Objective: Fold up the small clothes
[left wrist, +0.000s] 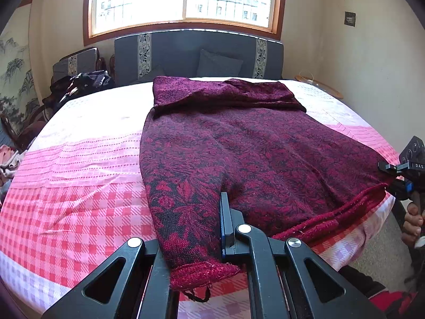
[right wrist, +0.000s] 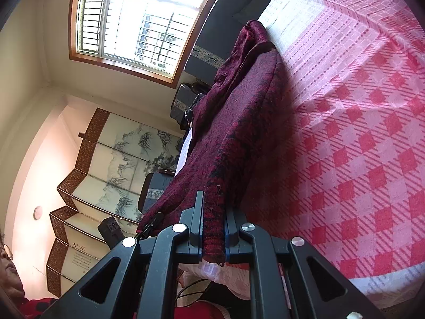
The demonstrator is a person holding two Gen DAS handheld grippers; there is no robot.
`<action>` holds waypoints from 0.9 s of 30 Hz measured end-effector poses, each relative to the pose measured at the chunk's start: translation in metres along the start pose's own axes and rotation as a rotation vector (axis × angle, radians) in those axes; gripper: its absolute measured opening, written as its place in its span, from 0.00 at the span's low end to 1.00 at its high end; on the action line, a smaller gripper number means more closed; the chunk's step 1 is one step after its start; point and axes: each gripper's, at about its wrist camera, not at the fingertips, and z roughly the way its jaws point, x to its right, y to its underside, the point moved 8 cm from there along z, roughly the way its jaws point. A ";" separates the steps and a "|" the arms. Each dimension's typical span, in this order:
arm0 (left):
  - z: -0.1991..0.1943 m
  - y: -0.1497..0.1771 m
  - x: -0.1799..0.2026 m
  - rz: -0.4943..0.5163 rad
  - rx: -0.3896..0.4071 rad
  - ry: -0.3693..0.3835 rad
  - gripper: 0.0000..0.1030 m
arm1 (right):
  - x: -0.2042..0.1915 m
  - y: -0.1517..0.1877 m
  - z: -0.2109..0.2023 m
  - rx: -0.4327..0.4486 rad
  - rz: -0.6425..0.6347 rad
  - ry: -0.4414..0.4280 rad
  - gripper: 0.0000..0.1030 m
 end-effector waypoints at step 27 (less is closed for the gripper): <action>-0.012 0.032 -0.017 -0.141 -0.036 0.077 0.05 | 0.008 0.014 -0.028 0.016 0.043 -0.040 0.11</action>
